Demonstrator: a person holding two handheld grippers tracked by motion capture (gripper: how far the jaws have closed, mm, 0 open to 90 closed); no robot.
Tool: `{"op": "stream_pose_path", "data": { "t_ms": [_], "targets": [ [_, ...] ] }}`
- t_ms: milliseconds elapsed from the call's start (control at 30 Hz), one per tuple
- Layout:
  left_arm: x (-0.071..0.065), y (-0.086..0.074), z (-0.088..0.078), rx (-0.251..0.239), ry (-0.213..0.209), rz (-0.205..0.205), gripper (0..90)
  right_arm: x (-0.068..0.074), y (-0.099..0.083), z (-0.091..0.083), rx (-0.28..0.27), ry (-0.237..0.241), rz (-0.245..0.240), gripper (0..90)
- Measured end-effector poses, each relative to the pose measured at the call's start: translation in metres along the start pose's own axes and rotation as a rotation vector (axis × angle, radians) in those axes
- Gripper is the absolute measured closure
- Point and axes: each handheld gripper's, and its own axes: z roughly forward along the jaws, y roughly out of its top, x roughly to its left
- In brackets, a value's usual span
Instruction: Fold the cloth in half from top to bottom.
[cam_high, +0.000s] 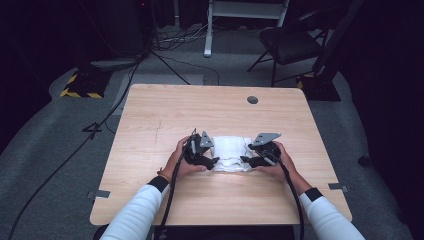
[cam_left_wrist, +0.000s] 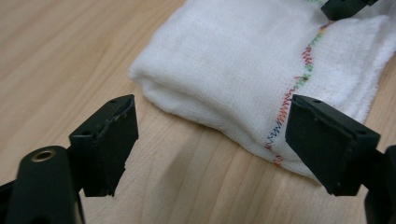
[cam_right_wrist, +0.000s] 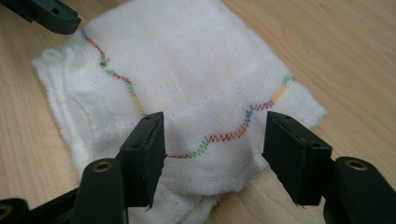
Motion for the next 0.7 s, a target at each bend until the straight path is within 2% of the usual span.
{"op": "stream_pose_path", "data": {
  "t_ms": [167, 333, 567, 700],
  "targets": [
    [-0.001, 0.000, -0.015, 0.012, 0.014, 0.022, 18.1, 0.002, 0.003, -0.015, 0.000, 0.004, -0.005, 36.7],
    [-0.005, -0.004, -0.031, 0.016, 0.016, 0.056, 17.7, 0.005, 0.003, -0.029, 0.010, -0.024, -0.040, 35.5],
    [-0.010, -0.020, -0.051, 0.039, 0.037, 0.070, 17.8, 0.003, -0.005, -0.045, 0.032, -0.047, -0.048, 33.3],
    [-0.011, -0.032, -0.060, 0.072, 0.054, 0.072, 17.9, 0.000, -0.010, -0.053, 0.034, -0.049, -0.045, 32.1]
  ]
}}
